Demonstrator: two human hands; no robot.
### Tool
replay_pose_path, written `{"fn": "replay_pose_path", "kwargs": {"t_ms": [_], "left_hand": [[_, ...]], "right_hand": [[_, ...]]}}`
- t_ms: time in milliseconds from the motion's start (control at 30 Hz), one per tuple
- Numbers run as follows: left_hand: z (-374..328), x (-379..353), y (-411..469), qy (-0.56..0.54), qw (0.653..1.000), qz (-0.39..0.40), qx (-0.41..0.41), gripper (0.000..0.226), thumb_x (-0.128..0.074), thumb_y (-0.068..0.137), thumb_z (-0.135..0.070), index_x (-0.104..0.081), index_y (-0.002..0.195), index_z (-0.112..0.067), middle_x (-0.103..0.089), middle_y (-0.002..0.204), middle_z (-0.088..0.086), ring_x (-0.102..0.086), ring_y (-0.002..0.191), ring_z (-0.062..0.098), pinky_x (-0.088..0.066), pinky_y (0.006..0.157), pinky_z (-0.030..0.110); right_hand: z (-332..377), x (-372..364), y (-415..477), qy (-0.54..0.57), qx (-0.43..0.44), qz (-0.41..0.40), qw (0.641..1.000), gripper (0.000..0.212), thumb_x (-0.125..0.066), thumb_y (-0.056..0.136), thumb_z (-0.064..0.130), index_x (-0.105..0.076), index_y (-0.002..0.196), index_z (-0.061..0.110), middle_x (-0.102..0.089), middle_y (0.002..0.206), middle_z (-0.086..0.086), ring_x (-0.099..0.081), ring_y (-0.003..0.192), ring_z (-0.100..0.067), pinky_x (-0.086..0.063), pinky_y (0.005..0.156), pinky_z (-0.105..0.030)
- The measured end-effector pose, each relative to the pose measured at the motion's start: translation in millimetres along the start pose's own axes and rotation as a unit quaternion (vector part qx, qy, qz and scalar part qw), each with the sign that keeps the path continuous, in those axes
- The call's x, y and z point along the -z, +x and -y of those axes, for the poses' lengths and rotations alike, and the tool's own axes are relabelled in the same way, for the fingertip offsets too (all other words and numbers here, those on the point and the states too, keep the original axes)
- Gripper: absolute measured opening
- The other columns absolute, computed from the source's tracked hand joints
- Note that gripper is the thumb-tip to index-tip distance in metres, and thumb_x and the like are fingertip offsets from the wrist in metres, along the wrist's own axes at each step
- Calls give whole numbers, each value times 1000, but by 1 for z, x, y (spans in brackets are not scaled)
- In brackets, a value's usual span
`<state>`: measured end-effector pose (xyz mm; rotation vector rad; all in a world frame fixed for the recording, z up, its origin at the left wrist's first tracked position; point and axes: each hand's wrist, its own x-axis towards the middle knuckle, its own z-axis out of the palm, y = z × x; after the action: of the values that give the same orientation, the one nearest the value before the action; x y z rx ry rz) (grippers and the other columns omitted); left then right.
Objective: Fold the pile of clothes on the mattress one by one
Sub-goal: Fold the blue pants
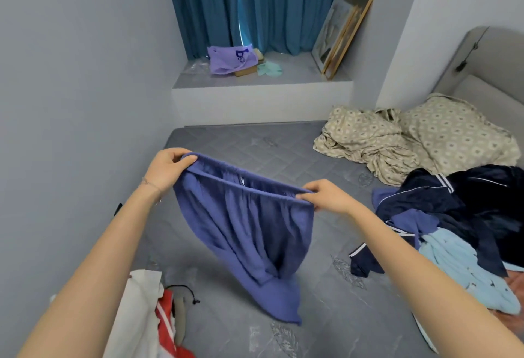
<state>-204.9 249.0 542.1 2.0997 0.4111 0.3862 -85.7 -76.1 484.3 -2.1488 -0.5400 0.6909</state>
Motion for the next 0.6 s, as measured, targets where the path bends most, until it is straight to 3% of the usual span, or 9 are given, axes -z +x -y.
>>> {"fn": "replay_pose_path", "kwargs": {"t_ms": [133, 267, 333, 433, 500, 567, 600], "left_hand": [[11, 7, 11, -30, 999, -28, 18, 19, -58, 94, -11, -67, 80, -19, -64, 80, 3, -56, 77, 14, -46, 73, 25], [1, 6, 19, -84, 993, -78, 19, 21, -61, 92, -13, -66, 74, -25, -64, 75, -5, -55, 69, 8, -46, 67, 22], [-13, 9, 27, -93, 992, -86, -5, 22, -61, 91, -12, -65, 73, -24, -63, 71, -8, -54, 66, 5, -45, 65, 19], [-41, 16, 38, -101, 991, -77, -48, 22, -60, 92, -13, -64, 73, -23, -63, 68, -11, -54, 60, -2, -46, 63, 14], [-59, 19, 44, -97, 989, -82, -73, 27, -58, 94, -17, -61, 68, -22, -56, 66, -9, -48, 55, -6, -42, 60, 10], [-71, 21, 48, -94, 986, -101, -89, 34, -54, 97, -19, -54, 63, -21, -48, 57, -13, -42, 51, -5, -37, 56, 9], [-74, 21, 48, -90, 986, -110, -93, 36, -52, 97, -19, -51, 61, -21, -46, 51, -15, -40, 49, -5, -35, 54, 8]], "right_hand": [[20, 6, 4, 126, 25, -48, 991, 14, -71, 87, 23, -68, 79, 12, -60, 68, 1, -55, 60, -6, -43, 55, -20], [43, 19, 4, 163, 50, -100, 980, 33, -70, 85, 37, -66, 76, 5, -59, 70, 1, -53, 66, -8, -39, 62, -26], [59, 32, 2, 201, 66, -115, 971, 31, -65, 89, 38, -70, 79, 10, -68, 77, 0, -62, 74, -12, -46, 72, -32], [89, 56, -2, 250, 79, -146, 954, 32, -60, 94, 35, -74, 95, 6, -73, 100, -13, -68, 95, -25, -50, 91, -40], [106, 71, -10, 251, 115, -146, 950, 27, -60, 94, 32, -73, 95, 8, -73, 97, -12, -66, 89, -20, -50, 88, -38], [114, 82, -20, 232, 153, -117, 953, 6, -68, 89, 20, -70, 92, 16, -72, 88, -1, -66, 83, -11, -52, 81, -29], [115, 87, -24, 208, 167, -104, 958, 10, -71, 85, 12, -69, 94, 17, -72, 88, 1, -67, 84, -8, -53, 81, -25]]}}
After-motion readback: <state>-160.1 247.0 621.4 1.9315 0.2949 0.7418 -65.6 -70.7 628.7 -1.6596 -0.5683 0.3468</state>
